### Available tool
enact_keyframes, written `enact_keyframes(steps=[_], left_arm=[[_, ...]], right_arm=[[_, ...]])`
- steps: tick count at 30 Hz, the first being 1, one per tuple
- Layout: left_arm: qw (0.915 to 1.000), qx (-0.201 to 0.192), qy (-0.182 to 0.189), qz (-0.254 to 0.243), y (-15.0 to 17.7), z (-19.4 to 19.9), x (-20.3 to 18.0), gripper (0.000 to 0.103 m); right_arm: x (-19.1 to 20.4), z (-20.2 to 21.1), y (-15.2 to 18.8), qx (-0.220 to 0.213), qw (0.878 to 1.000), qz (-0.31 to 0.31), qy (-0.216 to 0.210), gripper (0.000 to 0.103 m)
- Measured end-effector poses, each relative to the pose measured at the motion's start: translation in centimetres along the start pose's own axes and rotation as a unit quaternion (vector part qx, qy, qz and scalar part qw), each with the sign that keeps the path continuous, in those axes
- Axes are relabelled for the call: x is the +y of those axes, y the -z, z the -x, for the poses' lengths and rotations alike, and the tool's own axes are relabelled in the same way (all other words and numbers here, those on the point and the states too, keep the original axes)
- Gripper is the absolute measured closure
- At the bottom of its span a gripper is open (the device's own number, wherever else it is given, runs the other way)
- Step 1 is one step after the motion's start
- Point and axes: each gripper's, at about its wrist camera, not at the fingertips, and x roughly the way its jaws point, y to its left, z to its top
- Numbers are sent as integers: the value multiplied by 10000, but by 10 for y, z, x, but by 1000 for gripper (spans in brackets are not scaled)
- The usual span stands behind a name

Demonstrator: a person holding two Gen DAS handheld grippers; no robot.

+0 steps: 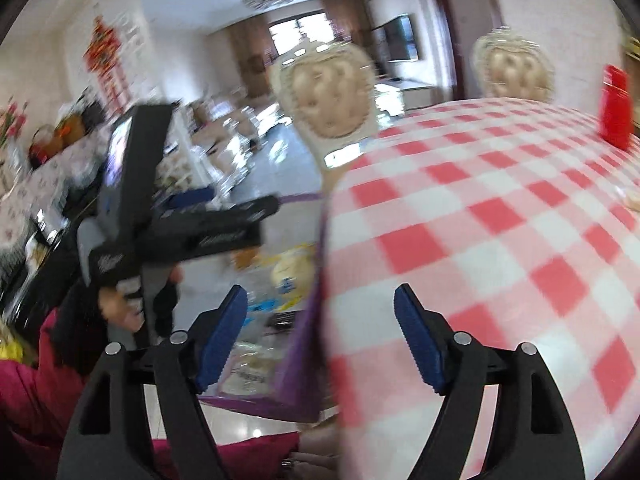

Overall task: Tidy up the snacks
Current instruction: 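Move both open tools back over the snacks on the table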

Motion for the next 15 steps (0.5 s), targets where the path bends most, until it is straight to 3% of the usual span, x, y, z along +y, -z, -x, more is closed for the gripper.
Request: enact_keyframes(steps=[5, 9, 12, 14, 15], left_arm=[[9990, 1, 314, -326, -3, 4, -46, 3], [9957, 8, 609, -703, -9, 8, -93, 3], [9898, 139, 1112, -877, -17, 7, -133, 2], [9794, 465, 1775, -838, -27, -2, -169, 2], [9761, 588, 1929, -810, -30, -6, -182, 2]], right_arm=[[-55, 29, 1, -297, 9963, -576, 558, 22], [-109, 61, 8, -583, 9865, -1064, 1102, 17], [-143, 82, 14, -717, 9781, -1284, 1475, 16], [-172, 100, 21, -790, 9699, -1514, 1738, 16], [-188, 108, 24, -790, 9652, -1643, 1874, 16]])
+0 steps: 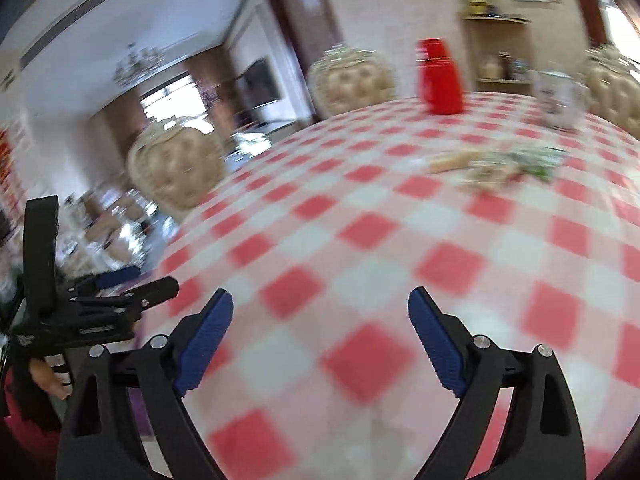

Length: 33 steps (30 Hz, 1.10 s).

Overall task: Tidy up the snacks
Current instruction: 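Move both open tools back over the snacks on the table, then grasp the beige nut bag with the left tool while the right tool grasps the green garlic snack bag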

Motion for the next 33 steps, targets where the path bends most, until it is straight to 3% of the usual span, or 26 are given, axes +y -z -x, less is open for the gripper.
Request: enact_keyframes(steps=[3, 7, 9, 12, 18, 26, 27, 28, 29, 33], left_arm=[[9990, 232, 382, -73, -26, -40, -52, 2], [9963, 385, 637, -432, -50, -90, -116, 2], [9951, 371, 750, -523, -62, -113, -139, 2], [9942, 233, 958, -425, -82, -145, -170, 2], [9934, 426, 1052, -176, -122, -202, -202, 2], [9855, 472, 1244, -1055, -155, -248, -255, 2], [9823, 559, 1384, -1130, -155, -251, -257, 14], [9792, 654, 1515, -1178, -154, -254, -258, 40], [9790, 655, 1485, -1233, -153, -253, -258, 45], [9746, 427, 1669, -1430, -147, -236, -256, 47]], right_arm=[[-47, 3, -9, -18, 9983, -317, 492, 16], [-105, 6, -22, 37, 9903, -608, 1252, 16], [-131, 5, -28, 37, 9862, -818, 1439, 16], [-164, -6, -39, 37, 9812, -1080, 1598, 16], [-209, -24, -65, -123, 9747, -1621, 1537, 16], [-215, -37, -66, -28, 9750, -1586, 1555, 16], [-215, -37, -66, -33, 9748, -1587, 1566, 16], [-216, -37, -66, -32, 9747, -1587, 1573, 16], [-215, -38, -65, -30, 9746, -1587, 1582, 16], [-214, -41, -66, -151, 9759, -1556, 1521, 16]])
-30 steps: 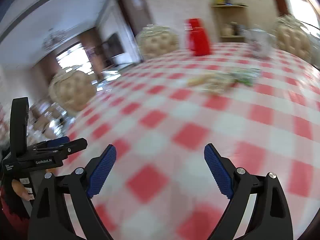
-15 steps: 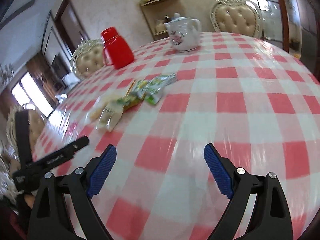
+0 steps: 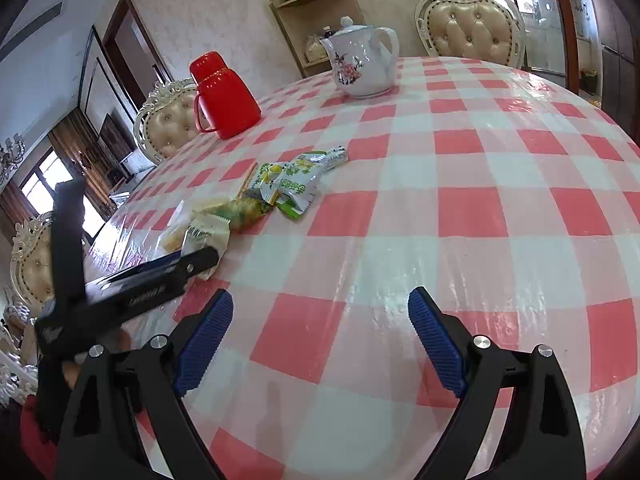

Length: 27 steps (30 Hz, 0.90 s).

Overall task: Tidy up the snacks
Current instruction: 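Grasp the beige nut bag with the left tool while the right tool grasps the green garlic snack bag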

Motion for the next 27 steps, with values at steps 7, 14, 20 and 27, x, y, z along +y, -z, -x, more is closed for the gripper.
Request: enact_keyframes(steps=[7, 14, 20, 27], left_arm=[[9969, -139, -220, 745, 26, 44, 27, 47], [9745, -445, -526, 2134, 42, 76, 96, 47], [9746, -381, -625, 2117, 41, 74, 104, 46], [9788, -202, -440, 1988, 39, 69, 100, 45]], right_arm=[[12, -38, -20, 200, 9988, -223, -384, 27], [80, -89, -36, 395, 9975, 543, -222, 42], [104, -126, -52, 441, 9969, 608, 239, 49], [103, -141, -51, 757, 9902, 803, 857, 63]])
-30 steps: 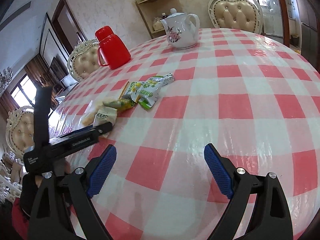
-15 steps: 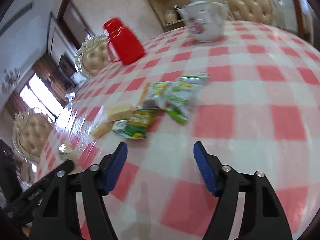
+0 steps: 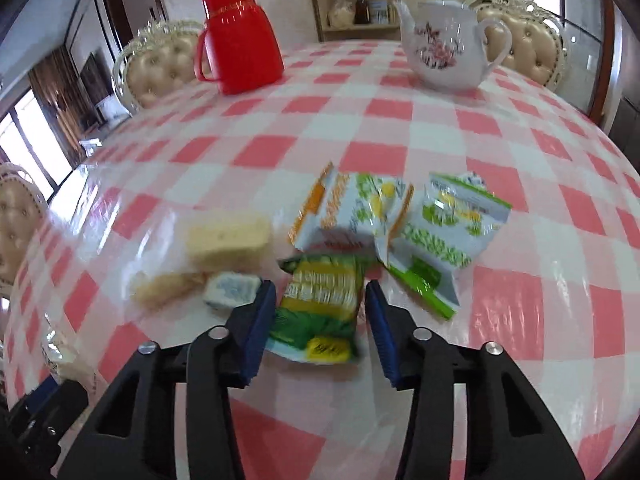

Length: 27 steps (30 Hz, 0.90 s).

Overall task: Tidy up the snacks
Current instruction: 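Grasp the beige nut bag with the left tool while the right tool grasps the green garlic snack bag, then lift the nut bag with the left tool while the right tool lifts the garlic snack bag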

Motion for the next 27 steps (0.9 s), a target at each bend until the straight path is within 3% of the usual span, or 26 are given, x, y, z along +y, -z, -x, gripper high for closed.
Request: enact_keyframes(steps=[6, 11, 12, 15, 23, 27], left_arm=[[9999, 128, 34, -96, 2, -5, -3, 43], [9995, 227, 34, -195, 4, -9, -7, 43], [9994, 251, 22, -226, 4, -11, -8, 41], [9992, 279, -112, -266, 5, -16, -8, 24], [9949, 195, -566, -816, 10, -26, -19, 23], [9940, 200, -531, -932, 9, -28, -22, 24]], right_arm=[[-14, 13, 13, 60, 9986, 517, -17, 65], [-19, 18, 17, 132, 9982, 576, -81, 64], [-17, 18, 17, 128, 9979, 632, -40, 64], [-10, 17, 20, 103, 9965, 817, 125, 62], [-12, 20, 21, 111, 9967, 792, 132, 66], [-16, 27, 21, 43, 9979, 640, -51, 68]])
